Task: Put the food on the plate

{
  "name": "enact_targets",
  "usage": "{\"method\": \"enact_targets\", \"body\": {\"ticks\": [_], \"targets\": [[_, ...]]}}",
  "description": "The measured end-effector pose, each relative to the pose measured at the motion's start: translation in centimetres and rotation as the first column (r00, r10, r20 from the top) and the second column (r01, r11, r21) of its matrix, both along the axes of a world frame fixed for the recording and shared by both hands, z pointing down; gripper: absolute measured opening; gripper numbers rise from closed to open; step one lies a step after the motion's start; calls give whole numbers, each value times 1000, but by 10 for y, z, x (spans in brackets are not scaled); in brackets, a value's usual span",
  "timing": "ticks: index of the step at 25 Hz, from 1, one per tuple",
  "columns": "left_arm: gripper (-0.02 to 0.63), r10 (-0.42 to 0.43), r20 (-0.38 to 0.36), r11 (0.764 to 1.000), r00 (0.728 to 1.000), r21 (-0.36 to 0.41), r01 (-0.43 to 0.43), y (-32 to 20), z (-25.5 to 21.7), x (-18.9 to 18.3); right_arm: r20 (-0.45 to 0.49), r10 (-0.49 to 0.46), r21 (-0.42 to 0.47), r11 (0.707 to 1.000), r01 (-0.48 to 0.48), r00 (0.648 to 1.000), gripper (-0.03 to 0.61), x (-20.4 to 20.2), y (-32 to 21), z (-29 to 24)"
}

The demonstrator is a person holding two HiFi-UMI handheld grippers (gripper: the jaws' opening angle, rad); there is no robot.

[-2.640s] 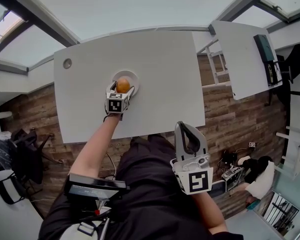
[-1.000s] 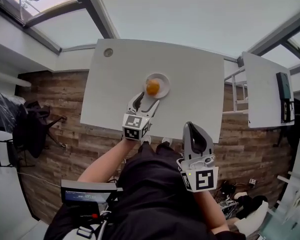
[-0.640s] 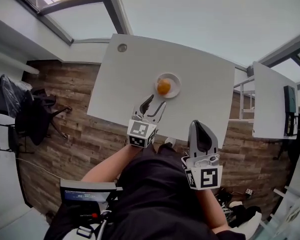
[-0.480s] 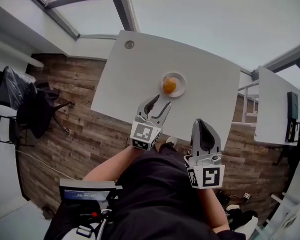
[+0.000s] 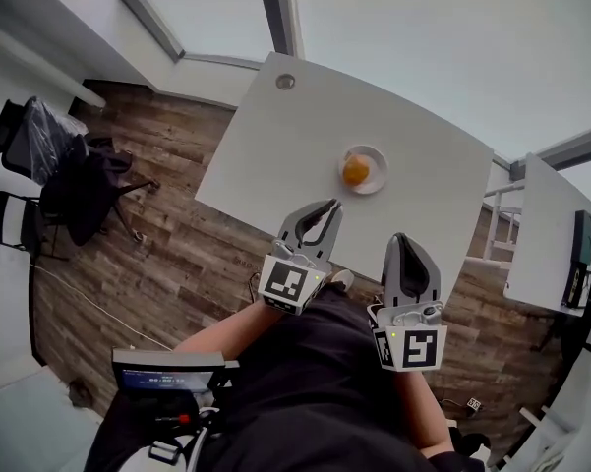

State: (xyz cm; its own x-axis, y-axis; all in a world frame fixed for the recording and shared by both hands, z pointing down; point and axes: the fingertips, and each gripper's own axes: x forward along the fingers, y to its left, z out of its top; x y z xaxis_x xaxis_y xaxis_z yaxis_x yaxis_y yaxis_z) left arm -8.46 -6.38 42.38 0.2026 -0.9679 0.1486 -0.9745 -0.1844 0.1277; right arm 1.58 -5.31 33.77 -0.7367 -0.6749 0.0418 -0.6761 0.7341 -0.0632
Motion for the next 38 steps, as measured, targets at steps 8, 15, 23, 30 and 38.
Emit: {"method": "enact_targets", "body": {"ticks": [8, 15, 23, 30, 38], "targets": [[31, -33, 10, 999, 999, 19, 33, 16, -17, -10, 5, -30, 12, 999, 30, 1000, 6, -11, 0, -4], [6, -65, -48, 993, 997, 93, 69, 26, -35, -10, 14, -43, 24, 999, 43, 999, 6, -17, 0, -5], [7, -45, -24, 990, 999, 129, 48, 38, -52, -3, 11, -33, 25, 999, 32, 999, 6, -23, 6, -4], [6, -83, -17, 987, 996, 135, 85, 38, -55, -20, -7, -38, 29, 999, 38, 999, 6, -34, 6, -3], [6, -88, 13, 979, 996, 185, 84, 30, -67, -27, -17, -10, 82, 997, 11, 1000, 6, -36, 1, -10]]}}
